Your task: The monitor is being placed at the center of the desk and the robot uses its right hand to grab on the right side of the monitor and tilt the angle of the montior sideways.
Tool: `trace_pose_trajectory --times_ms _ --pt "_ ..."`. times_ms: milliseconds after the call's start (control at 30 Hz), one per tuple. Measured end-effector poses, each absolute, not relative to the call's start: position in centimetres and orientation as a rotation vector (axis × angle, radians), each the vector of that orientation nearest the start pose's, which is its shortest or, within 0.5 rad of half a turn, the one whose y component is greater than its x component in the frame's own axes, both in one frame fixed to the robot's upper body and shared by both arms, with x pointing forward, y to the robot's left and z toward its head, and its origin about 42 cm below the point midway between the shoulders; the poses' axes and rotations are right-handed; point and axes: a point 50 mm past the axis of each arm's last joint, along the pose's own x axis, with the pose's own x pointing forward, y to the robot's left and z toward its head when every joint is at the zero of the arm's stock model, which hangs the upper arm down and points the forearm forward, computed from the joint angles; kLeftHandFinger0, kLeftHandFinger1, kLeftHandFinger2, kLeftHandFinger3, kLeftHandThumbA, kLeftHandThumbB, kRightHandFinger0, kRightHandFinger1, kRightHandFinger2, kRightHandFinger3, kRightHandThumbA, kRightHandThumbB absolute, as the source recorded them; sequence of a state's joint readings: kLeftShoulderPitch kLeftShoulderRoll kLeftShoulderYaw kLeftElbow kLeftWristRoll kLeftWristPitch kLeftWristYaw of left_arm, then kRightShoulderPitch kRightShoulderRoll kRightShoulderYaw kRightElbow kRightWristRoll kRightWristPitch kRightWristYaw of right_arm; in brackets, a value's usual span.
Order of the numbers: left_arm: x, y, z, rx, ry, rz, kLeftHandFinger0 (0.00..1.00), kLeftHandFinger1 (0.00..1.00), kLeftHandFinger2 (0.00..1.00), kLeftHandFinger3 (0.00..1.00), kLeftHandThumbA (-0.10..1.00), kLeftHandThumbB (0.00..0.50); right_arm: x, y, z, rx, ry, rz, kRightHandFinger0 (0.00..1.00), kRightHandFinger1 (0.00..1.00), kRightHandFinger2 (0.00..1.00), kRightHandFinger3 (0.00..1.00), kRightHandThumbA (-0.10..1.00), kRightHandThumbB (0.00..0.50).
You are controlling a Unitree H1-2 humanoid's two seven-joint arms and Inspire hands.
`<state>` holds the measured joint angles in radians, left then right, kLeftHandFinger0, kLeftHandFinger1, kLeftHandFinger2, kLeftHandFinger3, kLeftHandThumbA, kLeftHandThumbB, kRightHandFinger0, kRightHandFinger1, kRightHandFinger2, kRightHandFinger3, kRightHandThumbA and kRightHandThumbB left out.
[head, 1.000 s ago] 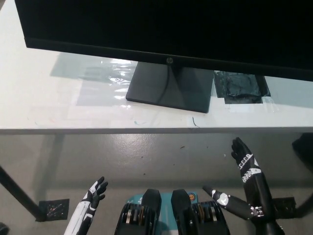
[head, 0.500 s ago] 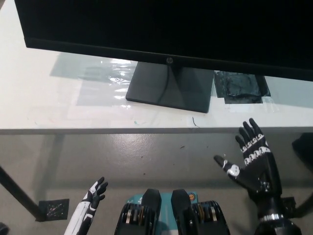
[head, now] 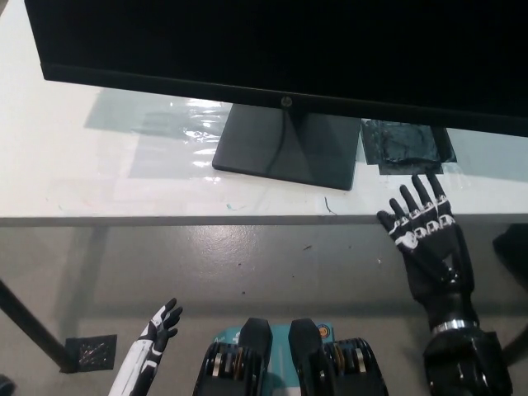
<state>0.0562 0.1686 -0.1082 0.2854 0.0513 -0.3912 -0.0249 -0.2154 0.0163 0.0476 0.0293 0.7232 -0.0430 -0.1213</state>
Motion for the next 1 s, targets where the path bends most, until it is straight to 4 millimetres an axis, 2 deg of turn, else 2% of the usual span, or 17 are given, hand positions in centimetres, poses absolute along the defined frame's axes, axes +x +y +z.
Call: trace_pose_trajectory --times_ms 300,633,867,1000 --pt "24.8 24.7 3.0 0.209 -0.039 -0.152 1.0 1.0 1.0 1.0 1.0 0.344 37.2 -17.8 16.0 0.965 -0.076 0.048 1.0 1.0 1.0 1.0 1.0 0.395" --pt "24.8 24.6 3.1 0.217 -0.055 -0.166 1.0 1.0 1.0 1.0 1.0 0.343 41.1 -16.7 16.1 1.25 0.0 0.118 1.0 1.0 1.0 1.0 1.0 0.382" --pt "24.8 24.7 3.3 0.227 -0.071 -0.173 1.0 1.0 1.0 1.0 1.0 0.347 43.1 -16.1 14.8 1.354 0.052 0.14 1.0 1.0 1.0 1.0 1.0 0.377" --pt "24.8 24.8 3.3 0.233 -0.075 -0.178 1.0 1.0 1.0 1.0 1.0 0.334 43.6 -16.2 13.7 1.379 0.073 0.128 1.0 1.0 1.0 1.0 1.0 0.404"
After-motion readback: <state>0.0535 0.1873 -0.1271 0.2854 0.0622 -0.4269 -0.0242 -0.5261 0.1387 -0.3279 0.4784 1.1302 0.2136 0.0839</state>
